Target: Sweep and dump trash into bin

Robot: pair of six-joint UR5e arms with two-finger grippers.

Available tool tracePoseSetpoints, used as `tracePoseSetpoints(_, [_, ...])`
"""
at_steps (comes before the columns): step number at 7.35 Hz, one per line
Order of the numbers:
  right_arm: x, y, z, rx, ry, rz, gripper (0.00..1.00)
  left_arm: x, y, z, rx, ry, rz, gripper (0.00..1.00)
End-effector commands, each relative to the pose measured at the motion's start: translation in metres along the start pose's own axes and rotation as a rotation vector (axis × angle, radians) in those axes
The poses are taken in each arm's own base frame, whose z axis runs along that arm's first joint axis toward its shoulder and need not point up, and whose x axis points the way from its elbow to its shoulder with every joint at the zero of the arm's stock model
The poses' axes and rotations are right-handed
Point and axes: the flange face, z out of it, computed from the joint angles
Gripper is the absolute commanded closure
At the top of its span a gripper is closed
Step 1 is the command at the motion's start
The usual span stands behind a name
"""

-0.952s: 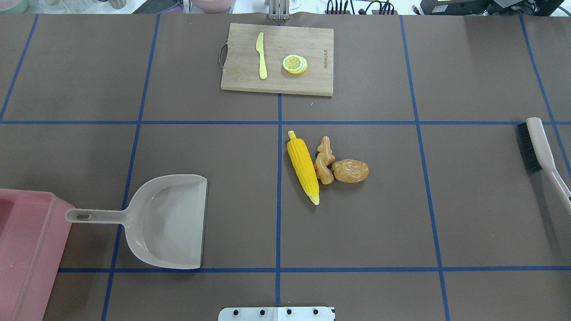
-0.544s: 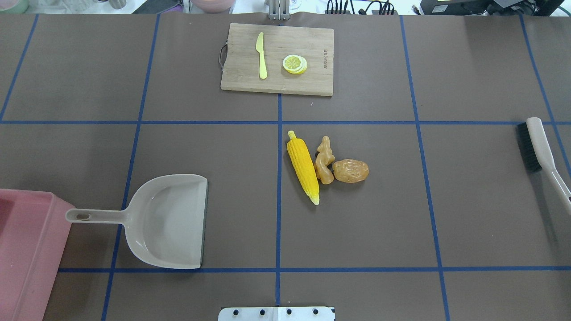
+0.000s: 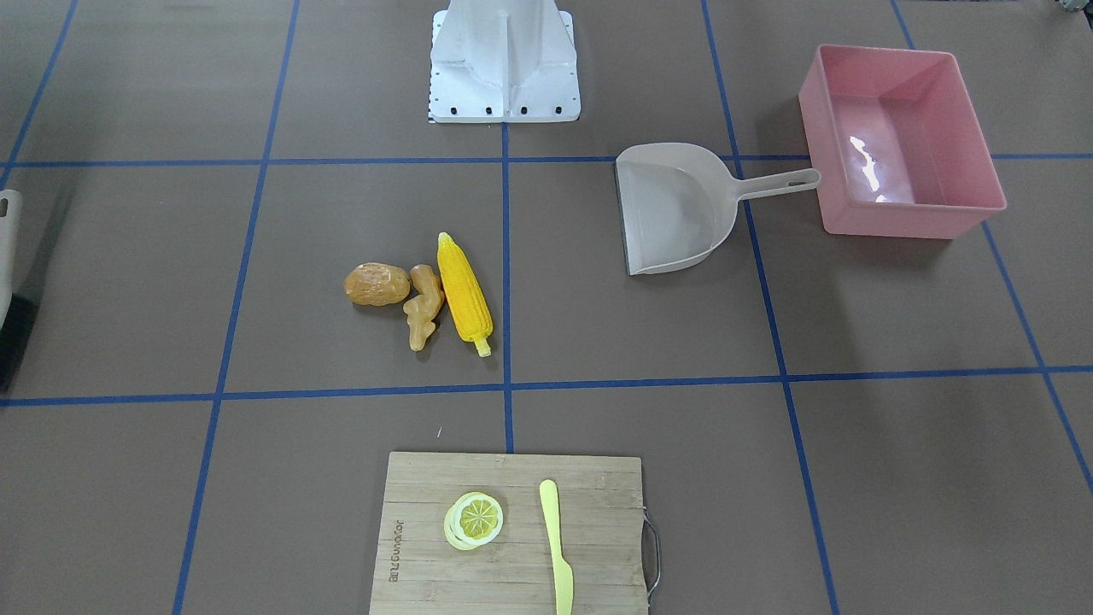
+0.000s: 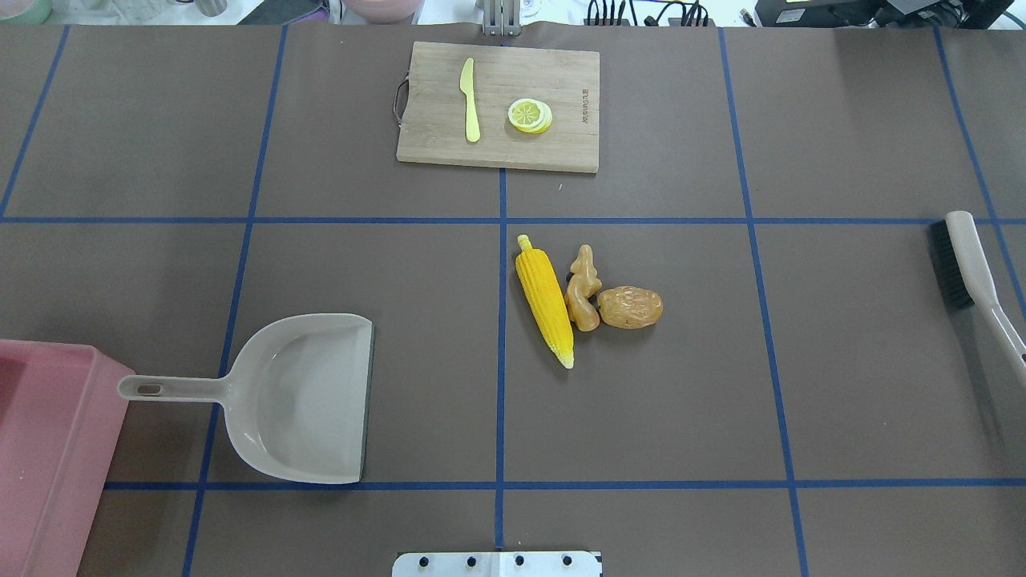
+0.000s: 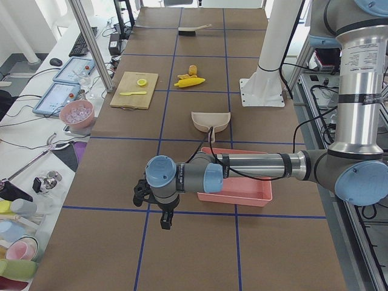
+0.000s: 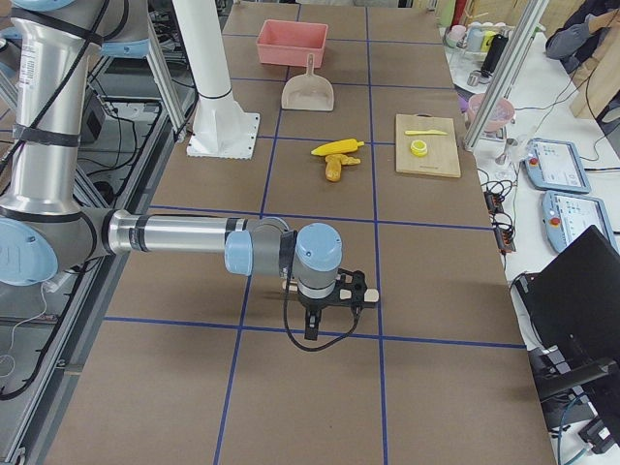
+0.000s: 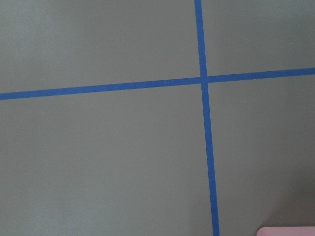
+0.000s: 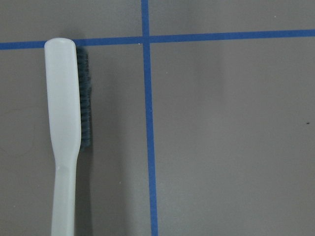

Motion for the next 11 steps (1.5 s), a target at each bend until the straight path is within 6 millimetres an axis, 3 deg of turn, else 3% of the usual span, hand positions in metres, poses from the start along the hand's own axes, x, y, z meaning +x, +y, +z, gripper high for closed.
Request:
tracePoseSetpoints(1, [-0.042, -0.006, 0.027, -0.036, 0.0, 0.019, 0.01, 0.001, 0.0, -0.001, 0.001, 0.0, 0.002, 0.01])
tracePoseSetpoints(2, [-0.06, -0.006, 0.04, -0.034, -0.004, 0.009, 0.01, 0.001, 0.0, -0.001, 0.002, 0.0, 0.001, 0.01])
tracePoseSetpoints(4, [-0.075, -0.002, 0.061, -0.08, 0.002, -0.021, 0.02, 0.001, -0.001, -0.002, 0.002, -0.002, 0.003, 0.01])
tracePoseSetpoints(5, [-0.095, 0.003, 0.088, -0.133, 0.035, -0.042, 0.02, 0.001, -0.001, -0.002, 0.002, -0.002, 0.004, 0.01])
tracePoseSetpoints(7, [-0.099, 0.003, 0.113, -0.176, 0.071, -0.065, 0.02, 0.001, -0.001, -0.001, 0.001, -0.002, 0.01, 0.01])
tracePoseSetpoints(10, [-0.117, -0.017, 0.137, -0.206, 0.076, -0.093, 0.05, 0.002, -0.002, -0.002, 0.002, -0.003, 0.011, 0.01])
tracePoseSetpoints(11, [-0.113, -0.016, 0.142, -0.219, 0.078, -0.089, 0.23, 0.001, -0.002, -0.001, 0.0, -0.006, 0.013, 0.01])
